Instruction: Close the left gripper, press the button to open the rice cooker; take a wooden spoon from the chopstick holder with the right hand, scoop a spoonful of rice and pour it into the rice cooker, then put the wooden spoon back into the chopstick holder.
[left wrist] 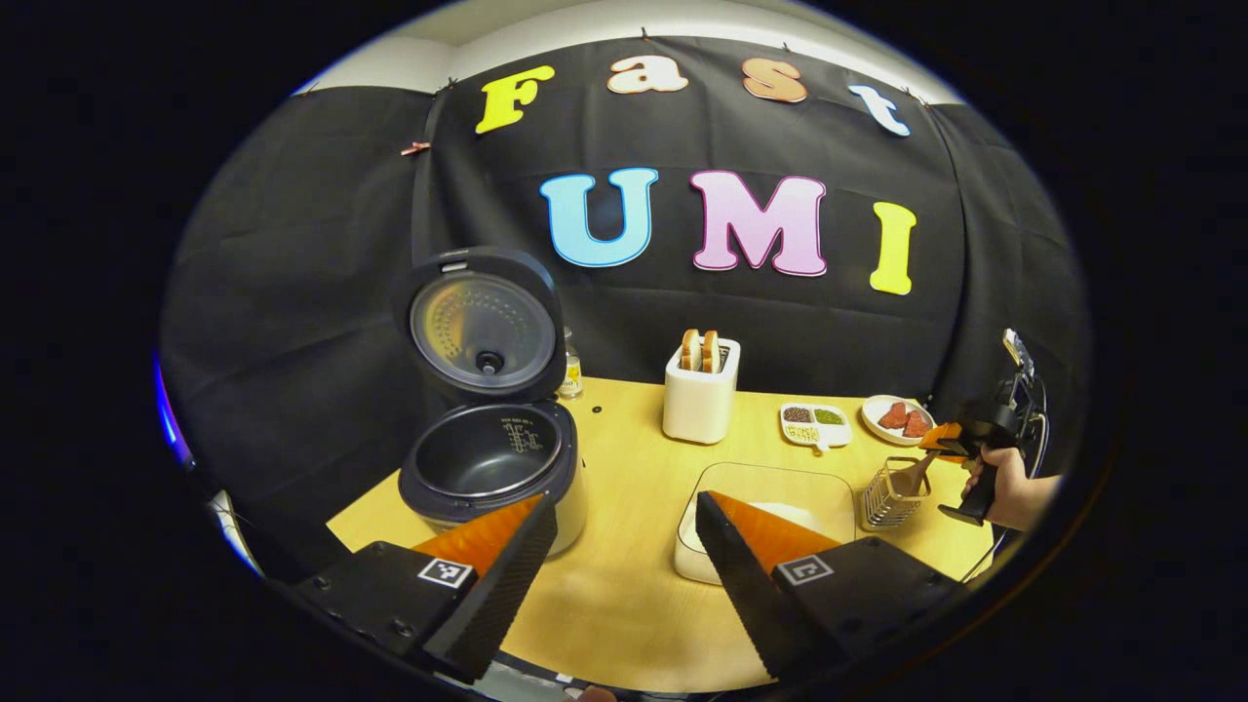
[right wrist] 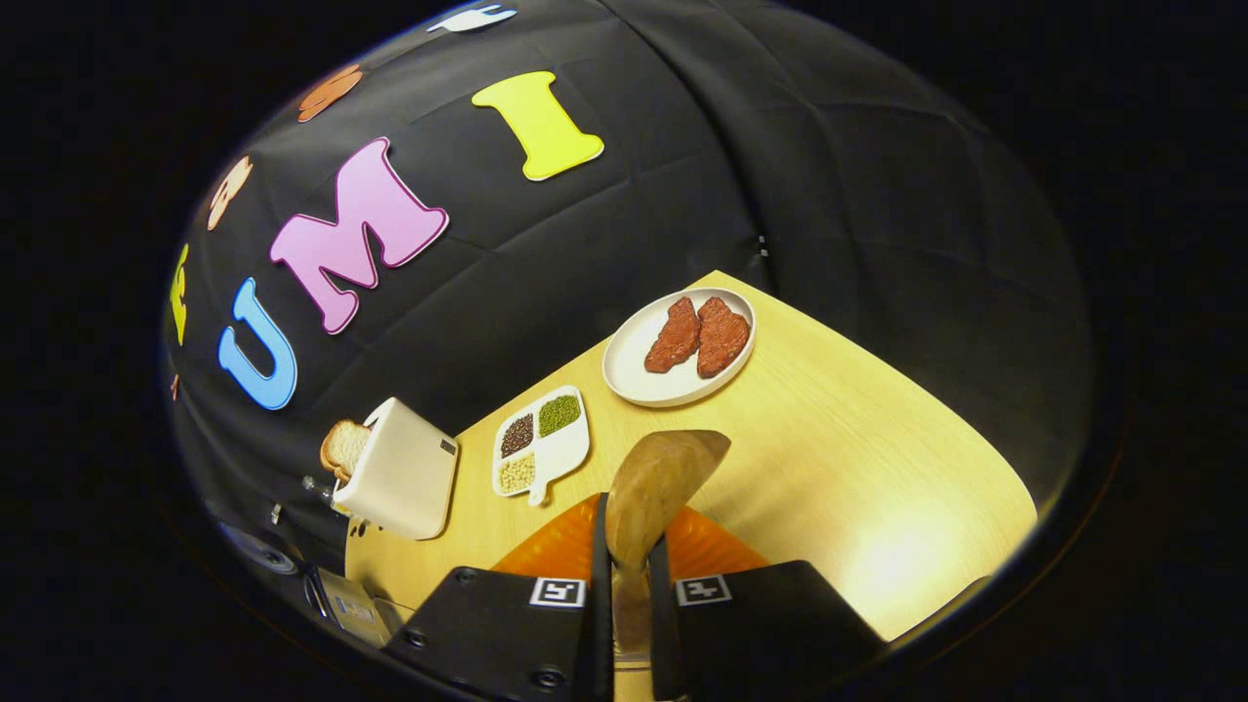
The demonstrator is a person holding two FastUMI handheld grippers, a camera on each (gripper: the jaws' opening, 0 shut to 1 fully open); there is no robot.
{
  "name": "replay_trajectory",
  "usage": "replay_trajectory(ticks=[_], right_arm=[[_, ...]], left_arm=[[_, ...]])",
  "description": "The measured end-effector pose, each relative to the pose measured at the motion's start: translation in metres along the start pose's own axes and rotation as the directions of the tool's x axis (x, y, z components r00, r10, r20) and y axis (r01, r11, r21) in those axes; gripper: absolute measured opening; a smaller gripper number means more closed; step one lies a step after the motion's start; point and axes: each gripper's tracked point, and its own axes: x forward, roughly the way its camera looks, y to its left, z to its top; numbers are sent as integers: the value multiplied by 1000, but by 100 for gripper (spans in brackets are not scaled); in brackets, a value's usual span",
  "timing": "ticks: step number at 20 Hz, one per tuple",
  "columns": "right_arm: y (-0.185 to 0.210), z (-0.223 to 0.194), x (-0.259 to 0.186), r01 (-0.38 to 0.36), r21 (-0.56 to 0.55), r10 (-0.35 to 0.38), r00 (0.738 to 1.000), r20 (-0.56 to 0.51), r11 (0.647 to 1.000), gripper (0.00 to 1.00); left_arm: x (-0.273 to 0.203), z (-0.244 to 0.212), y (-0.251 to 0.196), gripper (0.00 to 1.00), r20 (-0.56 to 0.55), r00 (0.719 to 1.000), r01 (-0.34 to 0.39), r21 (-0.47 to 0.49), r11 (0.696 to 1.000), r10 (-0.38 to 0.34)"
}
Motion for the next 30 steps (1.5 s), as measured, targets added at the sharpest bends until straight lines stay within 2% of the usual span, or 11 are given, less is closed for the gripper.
replay_trajectory(ticks=[3, 7, 12, 18, 22, 26, 30], right_arm=[[15, 11, -15, -20, -52, 23, 998, 51, 998, 13], [44, 37, -47, -56, -154, 76, 988, 133, 987, 13], [80, 50, -96, -78, -172, 111, 975, 194, 982, 12], [145, 25, -141, -137, -267, 196, 958, 210, 954, 12], [185, -5, -153, -185, -274, 242, 952, 189, 944, 12], [204, -49, -144, -205, -347, 266, 954, 138, 915, 12], [198, -96, -123, -171, -432, 232, 968, 92, 886, 13]], left_arm=[[-4, 0, 8, 98, 12, 1000, 2, -15, 1000, -1], [-6, 2, 23, 97, 27, 1000, 16, -14, 1000, -16], [-7, 5, 50, 98, 50, 997, 55, -41, 998, -53], [2, -3, 100, 98, 54, 994, 94, -1, 996, -94], [10, -10, 126, 96, 34, 992, 126, -43, 991, -125], [21, -15, 147, 96, 14, 990, 141, -54, 989, -140], [30, -21, 161, 95, -13, 989, 150, -25, 988, -150]])
